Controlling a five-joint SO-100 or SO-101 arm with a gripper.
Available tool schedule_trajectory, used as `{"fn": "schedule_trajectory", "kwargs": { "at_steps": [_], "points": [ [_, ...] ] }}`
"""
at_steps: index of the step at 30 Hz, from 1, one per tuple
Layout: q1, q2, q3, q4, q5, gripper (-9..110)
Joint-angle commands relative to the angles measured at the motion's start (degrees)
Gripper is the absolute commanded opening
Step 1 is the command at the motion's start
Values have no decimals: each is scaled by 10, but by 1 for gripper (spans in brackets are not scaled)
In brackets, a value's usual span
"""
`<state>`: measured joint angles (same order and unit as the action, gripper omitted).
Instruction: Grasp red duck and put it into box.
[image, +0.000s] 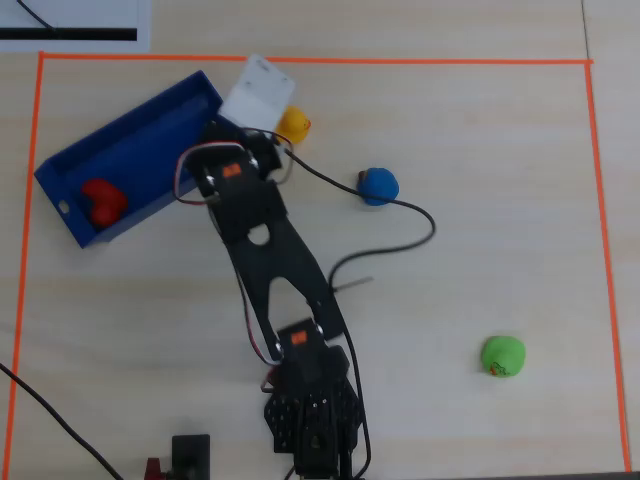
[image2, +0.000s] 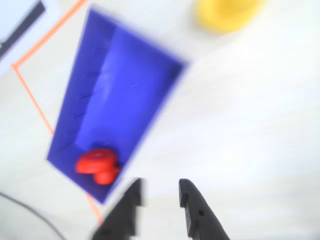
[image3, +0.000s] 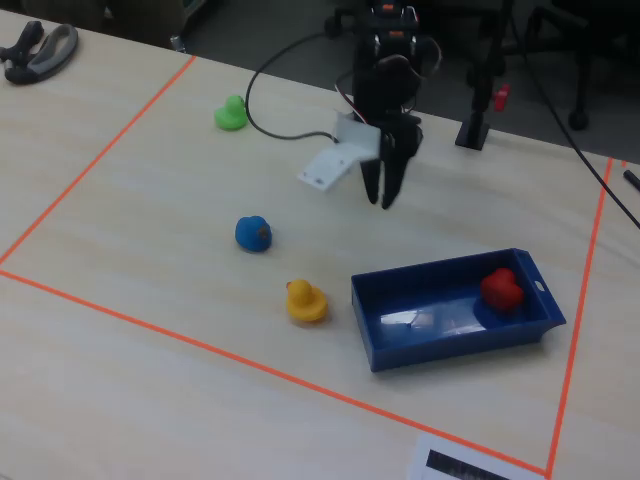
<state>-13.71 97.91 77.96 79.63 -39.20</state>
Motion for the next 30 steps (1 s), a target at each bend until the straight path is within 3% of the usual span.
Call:
{"fn": "schedule_trajectory", "kwargs": {
  "at_steps": [1, 9, 18, 22, 30],
  "points": [
    [69, 338, 161, -45, -88, 0],
    [197, 711, 604, -125, -232, 0],
    [201, 871, 925, -206, -272, 0],
    [196, 915, 1002, -195, -279, 0],
    [174, 918, 1002, -119, -281, 0]
  ]
}}
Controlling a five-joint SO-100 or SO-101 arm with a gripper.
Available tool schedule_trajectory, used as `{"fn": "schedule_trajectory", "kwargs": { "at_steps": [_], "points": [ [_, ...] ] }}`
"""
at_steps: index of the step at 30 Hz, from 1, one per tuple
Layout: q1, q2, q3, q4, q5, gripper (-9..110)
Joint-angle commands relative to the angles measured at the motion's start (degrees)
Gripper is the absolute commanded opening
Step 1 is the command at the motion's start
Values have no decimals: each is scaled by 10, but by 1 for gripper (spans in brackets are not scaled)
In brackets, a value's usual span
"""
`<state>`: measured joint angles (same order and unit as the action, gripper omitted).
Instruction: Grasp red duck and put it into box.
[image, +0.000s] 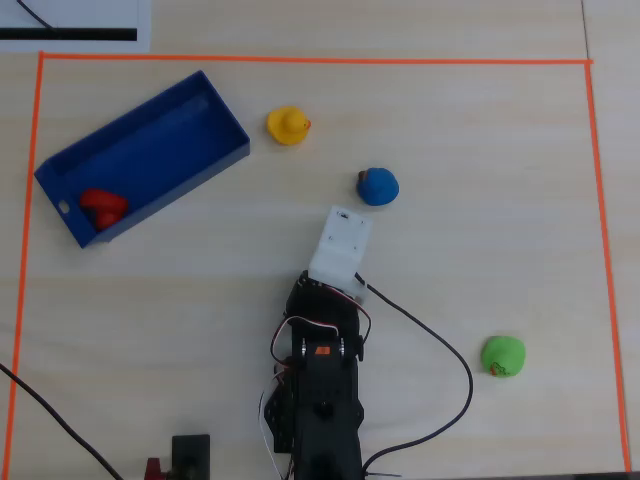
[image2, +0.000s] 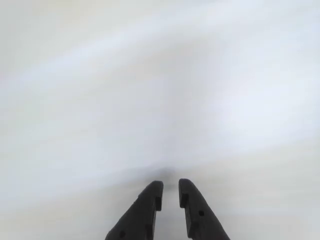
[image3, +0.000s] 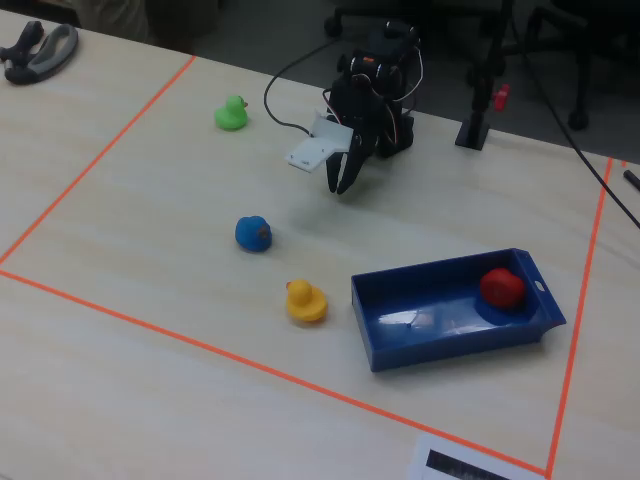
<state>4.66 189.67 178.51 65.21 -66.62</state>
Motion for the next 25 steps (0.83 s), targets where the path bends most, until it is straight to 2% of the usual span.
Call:
{"fn": "schedule_trajectory", "kwargs": {
  "at_steps": [1, 4, 25],
  "points": [
    [-11, 0, -4, 47, -18, 0],
    [-9, 0, -3, 94, -24, 0],
    [3, 0, -3, 94, -25, 1]
  ]
}}
